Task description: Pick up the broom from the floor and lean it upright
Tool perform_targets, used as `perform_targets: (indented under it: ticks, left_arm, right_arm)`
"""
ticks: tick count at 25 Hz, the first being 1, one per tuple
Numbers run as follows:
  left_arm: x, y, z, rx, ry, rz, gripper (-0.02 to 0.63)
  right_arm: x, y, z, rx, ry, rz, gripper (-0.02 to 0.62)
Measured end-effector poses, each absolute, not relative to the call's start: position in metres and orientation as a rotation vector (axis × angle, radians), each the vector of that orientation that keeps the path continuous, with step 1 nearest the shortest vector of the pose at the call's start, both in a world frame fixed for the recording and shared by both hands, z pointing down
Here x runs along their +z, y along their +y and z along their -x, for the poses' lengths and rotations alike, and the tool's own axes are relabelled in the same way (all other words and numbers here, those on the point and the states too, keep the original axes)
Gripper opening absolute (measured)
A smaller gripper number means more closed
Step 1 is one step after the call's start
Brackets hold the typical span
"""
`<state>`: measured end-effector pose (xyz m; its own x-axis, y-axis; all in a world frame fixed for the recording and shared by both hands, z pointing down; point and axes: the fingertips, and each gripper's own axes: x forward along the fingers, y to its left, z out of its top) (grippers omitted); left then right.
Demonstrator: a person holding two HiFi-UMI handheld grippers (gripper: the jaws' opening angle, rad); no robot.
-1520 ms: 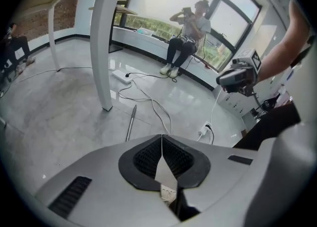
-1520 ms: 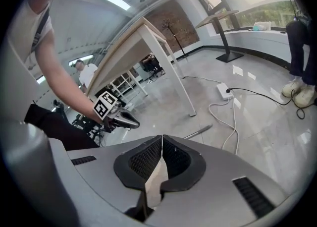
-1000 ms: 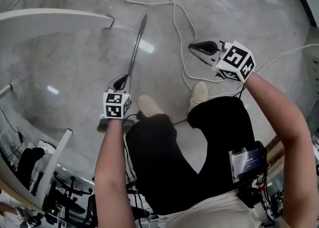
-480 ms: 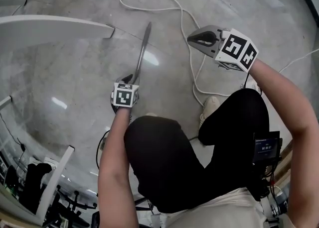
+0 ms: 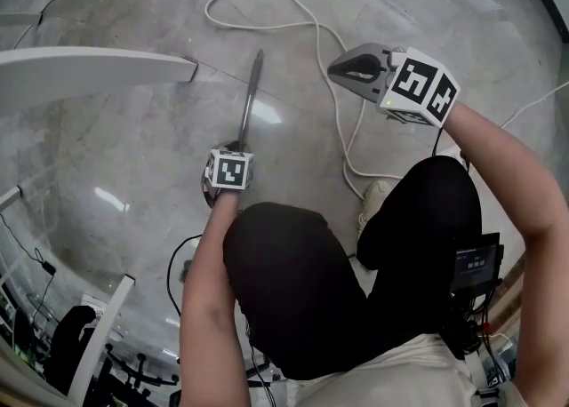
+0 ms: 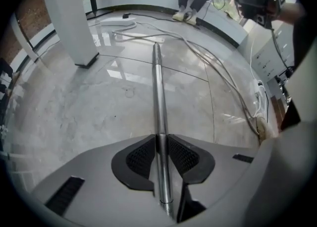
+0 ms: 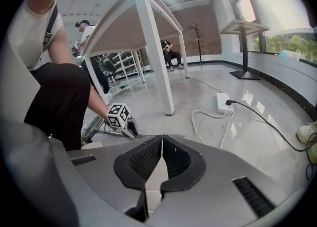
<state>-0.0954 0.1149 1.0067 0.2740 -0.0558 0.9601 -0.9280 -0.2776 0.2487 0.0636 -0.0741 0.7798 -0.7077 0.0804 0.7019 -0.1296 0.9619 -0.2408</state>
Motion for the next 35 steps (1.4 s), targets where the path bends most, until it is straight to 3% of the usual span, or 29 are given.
perform_targets:
  ticks: [5, 17, 27, 33, 35]
  left_arm:
    - [1.003, 0.114, 0.095, 1.167, -0.950, -1.577, 0.078]
    - [0.883, 0.121, 0.128, 1.056, -1.190, -1.724, 0.077]
    - [0.725, 0.177, 0.149, 1.001, -1.321, -1.781, 0.075]
    - [0.787, 0.200, 0.193, 1.053, -1.420, -1.652, 0.074]
    - [0.779, 0.212, 0.206, 1.043, -1.463, -1.608, 0.074]
  right_arm:
    - [0.772, -0.083, -0.061, 0.364, -2.352, -0.084, 0.018]
    - [0.741, -0.040, -0.054, 0.547, -2.377, -0.072, 0.018]
    - [0.606, 0.009, -0.035, 0.611, -2.346, -0.006, 0.018]
    - [0.701, 0.016, -0.016, 0.709, -2.341, 0.087, 0.018]
    - [0.696, 0.027, -0.012, 0.712, -2.330, 0.118, 0.018]
